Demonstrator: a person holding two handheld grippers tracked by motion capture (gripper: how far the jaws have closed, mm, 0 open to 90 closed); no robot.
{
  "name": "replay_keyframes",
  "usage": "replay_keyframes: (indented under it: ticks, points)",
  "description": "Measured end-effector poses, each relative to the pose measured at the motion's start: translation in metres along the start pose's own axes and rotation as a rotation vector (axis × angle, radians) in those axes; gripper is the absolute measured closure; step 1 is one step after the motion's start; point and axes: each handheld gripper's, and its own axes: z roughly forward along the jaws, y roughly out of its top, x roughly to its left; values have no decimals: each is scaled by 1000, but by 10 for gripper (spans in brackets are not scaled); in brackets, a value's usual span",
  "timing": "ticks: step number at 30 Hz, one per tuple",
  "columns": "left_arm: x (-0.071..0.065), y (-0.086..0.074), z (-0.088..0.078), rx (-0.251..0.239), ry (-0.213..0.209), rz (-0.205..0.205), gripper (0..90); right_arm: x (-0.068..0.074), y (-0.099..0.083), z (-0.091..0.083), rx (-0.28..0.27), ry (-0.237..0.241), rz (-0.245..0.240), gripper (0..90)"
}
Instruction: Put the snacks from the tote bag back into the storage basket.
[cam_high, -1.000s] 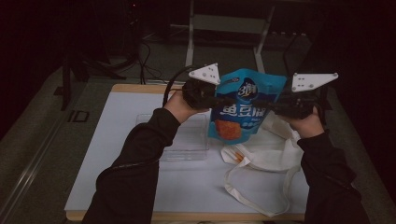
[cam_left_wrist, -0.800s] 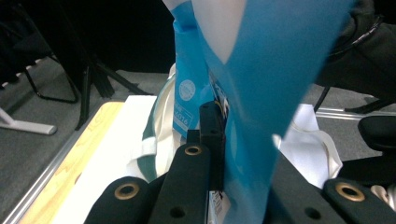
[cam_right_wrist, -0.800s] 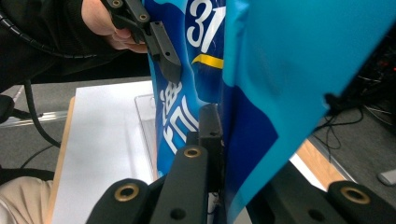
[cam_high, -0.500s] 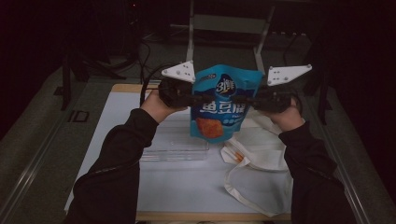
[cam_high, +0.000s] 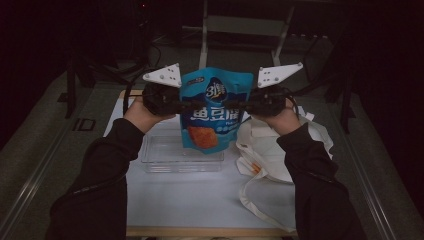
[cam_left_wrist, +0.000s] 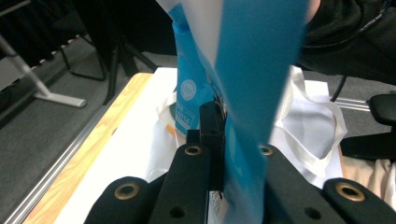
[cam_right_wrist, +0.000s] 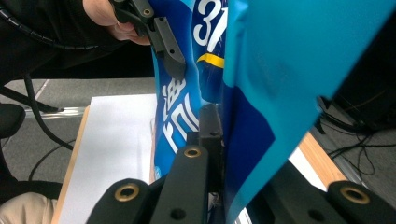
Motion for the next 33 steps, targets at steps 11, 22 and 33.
replay_keyframes:
  ticks: [11, 22, 33]
  points:
    - [5, -21, -31, 13, 58, -37, 900, -2, 17, 39, 5, 45, -25, 890]
    - [12, -47, -34, 35, 81, -64, 900, -6, 11, 70, 26, 67, -7, 890]
    - [25, -75, -16, 29, 64, -98, 900, -16, -14, 88, 41, 57, 32, 890]
